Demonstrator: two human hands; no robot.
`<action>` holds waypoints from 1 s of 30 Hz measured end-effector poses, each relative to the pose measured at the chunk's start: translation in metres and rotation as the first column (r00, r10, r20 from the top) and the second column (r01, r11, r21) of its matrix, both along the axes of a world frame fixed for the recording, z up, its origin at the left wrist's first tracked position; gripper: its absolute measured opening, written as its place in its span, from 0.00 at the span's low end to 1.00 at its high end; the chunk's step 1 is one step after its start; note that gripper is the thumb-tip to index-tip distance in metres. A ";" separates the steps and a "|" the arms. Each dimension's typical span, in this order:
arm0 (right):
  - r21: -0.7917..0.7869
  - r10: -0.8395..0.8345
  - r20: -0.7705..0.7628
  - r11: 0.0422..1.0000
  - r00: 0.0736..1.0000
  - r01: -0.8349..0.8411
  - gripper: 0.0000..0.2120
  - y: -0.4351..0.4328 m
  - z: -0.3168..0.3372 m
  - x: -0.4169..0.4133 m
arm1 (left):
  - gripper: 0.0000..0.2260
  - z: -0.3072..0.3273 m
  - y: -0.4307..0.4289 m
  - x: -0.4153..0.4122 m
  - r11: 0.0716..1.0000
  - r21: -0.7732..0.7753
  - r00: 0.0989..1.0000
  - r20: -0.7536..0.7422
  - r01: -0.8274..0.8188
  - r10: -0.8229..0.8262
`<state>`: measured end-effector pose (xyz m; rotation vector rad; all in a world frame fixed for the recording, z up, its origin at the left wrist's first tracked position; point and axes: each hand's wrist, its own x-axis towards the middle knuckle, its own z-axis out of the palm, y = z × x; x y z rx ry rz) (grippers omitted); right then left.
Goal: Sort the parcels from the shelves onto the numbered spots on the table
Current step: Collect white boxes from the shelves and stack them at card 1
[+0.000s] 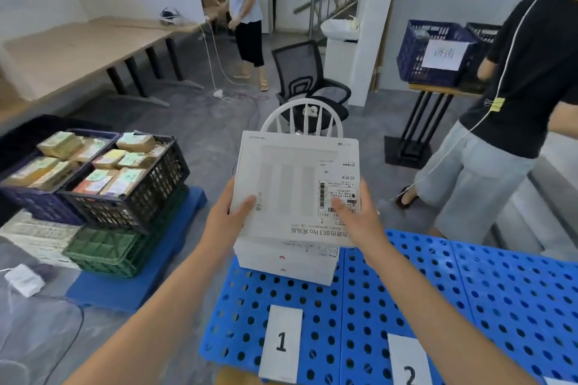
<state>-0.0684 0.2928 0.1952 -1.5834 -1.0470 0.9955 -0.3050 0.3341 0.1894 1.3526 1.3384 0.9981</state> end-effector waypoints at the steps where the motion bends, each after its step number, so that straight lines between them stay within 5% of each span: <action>1: -0.022 -0.013 0.012 1.000 1.000 0.013 0.33 0.007 -0.003 -0.003 | 0.19 -0.004 0.010 -0.003 1.000 -0.017 1.000 0.001 0.011 -0.011; 18: -0.283 -0.103 0.113 0.950 0.988 0.132 0.27 0.048 -0.048 -0.024 | 0.22 -0.048 0.085 -0.023 0.963 -0.222 0.979 -0.099 0.152 -0.177; 30: -0.299 -0.032 0.274 0.947 0.961 0.117 0.21 0.047 -0.038 -0.028 | 0.18 -0.045 0.077 -0.022 0.982 -0.142 0.989 -0.067 0.123 -0.133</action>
